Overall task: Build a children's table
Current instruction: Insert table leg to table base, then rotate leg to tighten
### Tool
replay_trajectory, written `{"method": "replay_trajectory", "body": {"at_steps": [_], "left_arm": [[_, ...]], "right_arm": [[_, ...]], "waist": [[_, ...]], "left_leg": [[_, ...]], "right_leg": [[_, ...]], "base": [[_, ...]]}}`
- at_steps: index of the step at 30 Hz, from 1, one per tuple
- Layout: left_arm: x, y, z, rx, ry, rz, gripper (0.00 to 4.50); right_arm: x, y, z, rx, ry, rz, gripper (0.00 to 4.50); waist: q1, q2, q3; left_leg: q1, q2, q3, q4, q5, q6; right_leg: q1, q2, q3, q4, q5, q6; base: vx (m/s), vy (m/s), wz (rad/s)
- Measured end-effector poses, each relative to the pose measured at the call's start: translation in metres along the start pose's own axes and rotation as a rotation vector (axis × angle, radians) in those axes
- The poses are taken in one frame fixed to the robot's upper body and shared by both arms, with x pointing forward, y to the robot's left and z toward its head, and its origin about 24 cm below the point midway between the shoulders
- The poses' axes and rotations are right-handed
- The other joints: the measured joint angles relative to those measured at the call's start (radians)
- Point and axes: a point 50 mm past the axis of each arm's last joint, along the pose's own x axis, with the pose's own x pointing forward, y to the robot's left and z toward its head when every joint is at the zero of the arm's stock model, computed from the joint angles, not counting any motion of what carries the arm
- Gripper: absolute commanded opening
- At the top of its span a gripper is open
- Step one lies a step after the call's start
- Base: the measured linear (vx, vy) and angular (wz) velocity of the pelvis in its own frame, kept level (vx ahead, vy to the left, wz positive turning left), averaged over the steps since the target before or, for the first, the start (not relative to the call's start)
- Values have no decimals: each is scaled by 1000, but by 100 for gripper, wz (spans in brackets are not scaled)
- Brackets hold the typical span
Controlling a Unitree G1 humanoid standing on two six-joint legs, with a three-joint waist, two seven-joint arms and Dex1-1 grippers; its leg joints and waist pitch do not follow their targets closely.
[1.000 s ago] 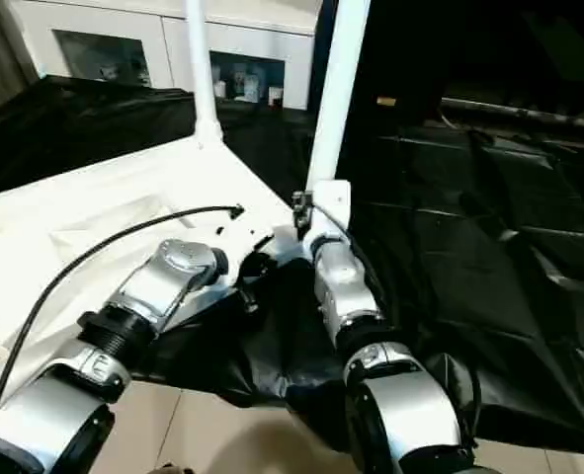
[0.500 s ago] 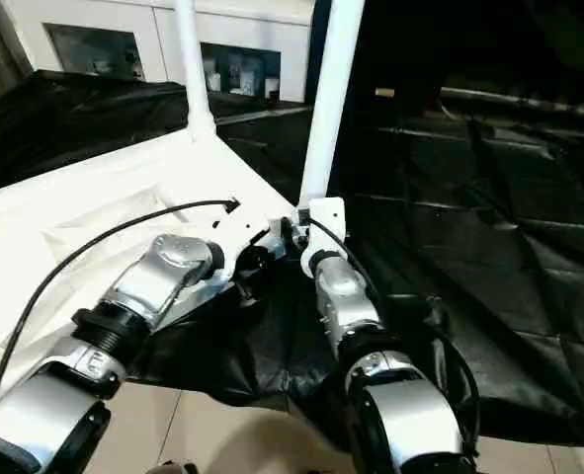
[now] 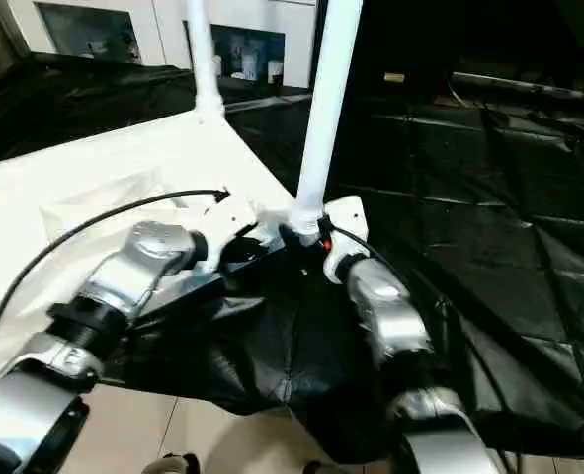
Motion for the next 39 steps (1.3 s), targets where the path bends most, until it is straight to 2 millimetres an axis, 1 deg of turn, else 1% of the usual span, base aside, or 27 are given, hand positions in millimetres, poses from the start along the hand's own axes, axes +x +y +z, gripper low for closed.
{"method": "replay_trajectory", "body": {"at_steps": [3,7,10,12,16,17,20,25,32,33,35,38,39], "left_arm": [[-6,1,-4,10,3,-35,0],[-14,2,-11,37,8,-89,0],[-21,1,-15,53,9,-137,0],[-26,-3,-19,67,5,-191,0],[-31,-11,-23,100,4,-288,0],[-34,-13,-25,117,7,-319,0],[-39,-17,-27,126,10,-370,0],[-40,-23,-28,142,10,-422,0],[-38,-27,-27,163,10,-448,0],[-38,-27,-27,164,10,-450,0],[-38,-27,-28,164,12,-449,0],[-38,-26,-28,166,11,-449,0],[-38,-26,-28,166,11,-449,0]], "right_arm": [[-13,-1,10,-64,2,98,445],[-33,-3,15,-116,15,271,445],[-37,-4,18,-123,25,315,445],[-42,-11,18,-137,47,313,445],[-47,-14,17,-152,88,357,445],[-48,-12,17,-163,105,395,445],[-51,-7,17,-171,122,474,445],[-51,0,12,-162,147,540,445],[-49,4,7,-186,156,576,445],[-49,5,6,-185,156,578,419],[-48,5,4,-188,165,588,408],[-48,6,4,-190,163,596,375],[-48,6,4,-190,162,598,375]], "waist": [[2,0,1],[3,0,1],[4,-1,1],[6,-1,1],[17,-2,2],[19,-2,2],[24,-3,2],[38,-3,2],[40,-3,2],[40,-3,2],[40,-3,2],[39,-3,2],[39,-3,2]], "left_leg": [[0,1,0,3,0,0],[1,1,0,6,0,0],[1,2,-1,11,0,0],[1,2,-1,14,0,0],[0,2,0,19,-2,-4],[0,2,0,21,-3,-4],[0,2,0,25,-3,-5],[0,2,0,31,-3,-5],[0,2,0,34,-3,-5],[0,2,0,34,-3,-6],[0,2,-1,35,-2,-6],[0,2,-1,36,-2,-6],[0,2,-2,36,-2,-6]], "right_leg": [[0,0,0,2,0,0],[3,0,0,3,0,0],[2,0,0,8,0,0],[2,-1,0,12,0,0],[3,-3,0,18,-1,-1],[3,-4,0,19,-1,-1],[3,-6,0,22,-1,-1],[4,-8,0,28,-1,-1],[4,-8,0,34,-1,-1],[4,-8,0,34,-1,-1],[4,-8,0,36,-1,-1],[4,-8,0,37,-1,-1],[4,-8,0,37,-1,-1]], "base": [[0,0,0],[0,0,0],[0,0,0],[0,0,0],[0,0,0],[0,0,0],[0,0,0],[0,0,0],[0,0,0],[0,0,0],[0,0,0],[0,0,0],[0,0,0]]}}
